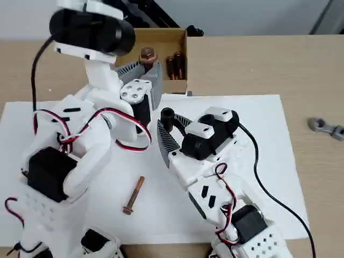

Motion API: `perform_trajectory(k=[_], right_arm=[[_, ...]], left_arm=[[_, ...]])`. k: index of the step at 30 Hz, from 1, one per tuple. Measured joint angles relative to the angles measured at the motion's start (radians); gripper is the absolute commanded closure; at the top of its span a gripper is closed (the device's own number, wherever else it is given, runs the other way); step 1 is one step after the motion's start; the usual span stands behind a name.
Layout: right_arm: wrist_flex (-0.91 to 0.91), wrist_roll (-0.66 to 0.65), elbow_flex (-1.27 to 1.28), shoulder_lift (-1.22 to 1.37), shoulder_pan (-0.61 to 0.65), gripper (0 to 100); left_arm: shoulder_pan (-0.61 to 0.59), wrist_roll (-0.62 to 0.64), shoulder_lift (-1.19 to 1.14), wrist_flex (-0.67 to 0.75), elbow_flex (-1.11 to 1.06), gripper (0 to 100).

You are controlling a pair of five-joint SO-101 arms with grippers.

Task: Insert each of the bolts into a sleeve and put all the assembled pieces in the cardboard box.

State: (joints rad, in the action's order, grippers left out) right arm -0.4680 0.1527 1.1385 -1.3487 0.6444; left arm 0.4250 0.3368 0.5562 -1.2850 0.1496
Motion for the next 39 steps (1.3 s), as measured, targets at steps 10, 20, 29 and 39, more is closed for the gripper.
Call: perform_trajectory(k=[10, 20, 29, 39], right_arm=[[0.000, 0.000, 0.000, 0.000, 0.008, 99.5], [0.000, 0.000, 0.000, 0.000, 0.008, 99.5], [0.000, 0.000, 0.000, 0.000, 0.008, 99.5], [0.000, 0.000, 0.000, 0.000, 0.008, 99.5]], left_arm=[[0.009, 0.021, 0.037, 0.043, -0.057, 100], [0.089, 0.021, 0.037, 0.043, -0.057, 100], [0.089, 0.021, 0.037, 0.037, -0.061, 100], [0.089, -0.025, 0.037, -0.011, -0.069, 100]])
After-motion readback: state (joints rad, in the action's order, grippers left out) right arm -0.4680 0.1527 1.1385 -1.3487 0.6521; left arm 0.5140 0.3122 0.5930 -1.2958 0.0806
